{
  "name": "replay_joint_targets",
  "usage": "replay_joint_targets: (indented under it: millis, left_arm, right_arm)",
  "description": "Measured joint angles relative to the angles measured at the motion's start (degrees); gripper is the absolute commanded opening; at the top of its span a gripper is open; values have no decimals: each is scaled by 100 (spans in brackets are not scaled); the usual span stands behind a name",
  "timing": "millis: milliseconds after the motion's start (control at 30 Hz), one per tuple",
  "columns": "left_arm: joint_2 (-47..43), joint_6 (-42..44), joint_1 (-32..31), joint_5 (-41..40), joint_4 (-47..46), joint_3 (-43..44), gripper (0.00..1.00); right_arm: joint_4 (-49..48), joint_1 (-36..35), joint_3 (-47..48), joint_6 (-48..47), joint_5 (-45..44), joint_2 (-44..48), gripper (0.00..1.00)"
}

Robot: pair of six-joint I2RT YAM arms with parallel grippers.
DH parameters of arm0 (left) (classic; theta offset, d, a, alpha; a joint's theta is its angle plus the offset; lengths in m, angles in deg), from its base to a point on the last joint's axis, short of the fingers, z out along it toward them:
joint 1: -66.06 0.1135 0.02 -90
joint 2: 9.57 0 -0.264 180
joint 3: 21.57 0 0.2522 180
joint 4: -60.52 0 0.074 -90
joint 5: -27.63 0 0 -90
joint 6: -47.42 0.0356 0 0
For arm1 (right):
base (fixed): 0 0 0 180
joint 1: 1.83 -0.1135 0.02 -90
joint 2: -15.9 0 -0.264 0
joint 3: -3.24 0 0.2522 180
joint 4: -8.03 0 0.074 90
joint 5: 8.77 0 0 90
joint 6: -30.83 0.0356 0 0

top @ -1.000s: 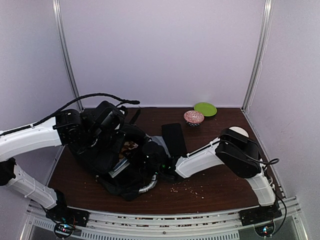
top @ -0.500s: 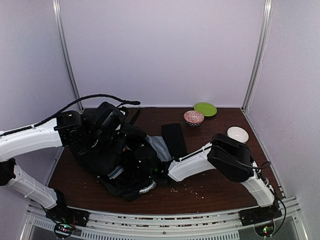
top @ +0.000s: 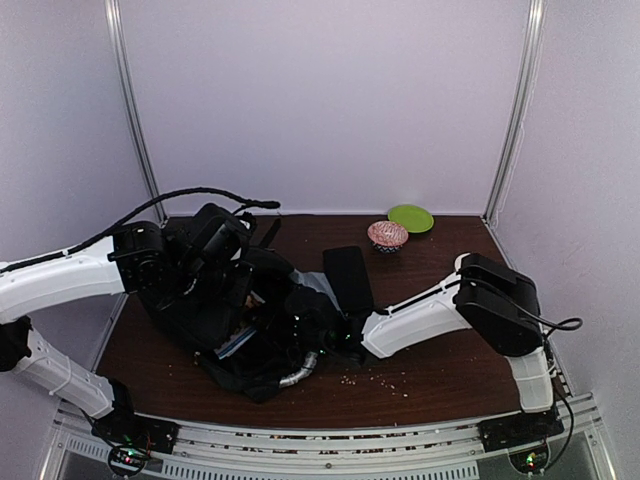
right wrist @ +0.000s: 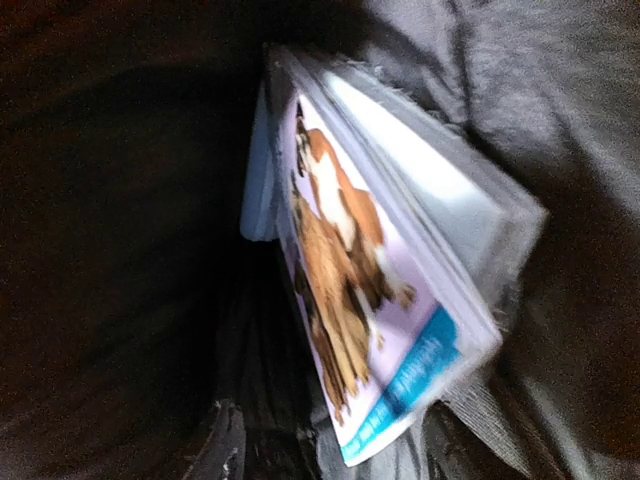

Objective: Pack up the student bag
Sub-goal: Place the book in the student bag.

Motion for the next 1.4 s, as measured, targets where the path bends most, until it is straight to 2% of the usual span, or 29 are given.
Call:
replay_joint_targets:
  millis: [133,367,567,867,933,1067,1167,1400]
  left_arm:
    - [0,-13,0,0,-4,0,0]
    - [0,-20,-2,22,-24,0,0]
    - [0,-28,-2,46,-26,0,0]
    - [0,-39,0,120,-26,0,0]
    - [0,-39,0,118,-26,0,0]
    - [-13,-39,-2,48,-15,-4,0]
    - [-48,-42,0,-11,-9,-4,0]
    - [-278,-63,114,-127,-11,-17,0]
  right_arm:
    - [35,24,-304,-44,7,199,45]
    - [35,46,-455,-72,116,221,15]
    - [35,76,-240,-26,203,125,0]
    - [111,201,459,-28,369,-378,1]
    - [170,227,522,-79,428,-400,7]
    - [282,264,507,-350,520,-313,29]
    - [487,278,334,-671,599,50,38]
    - [918,278,-514,-1471,852,1663,43]
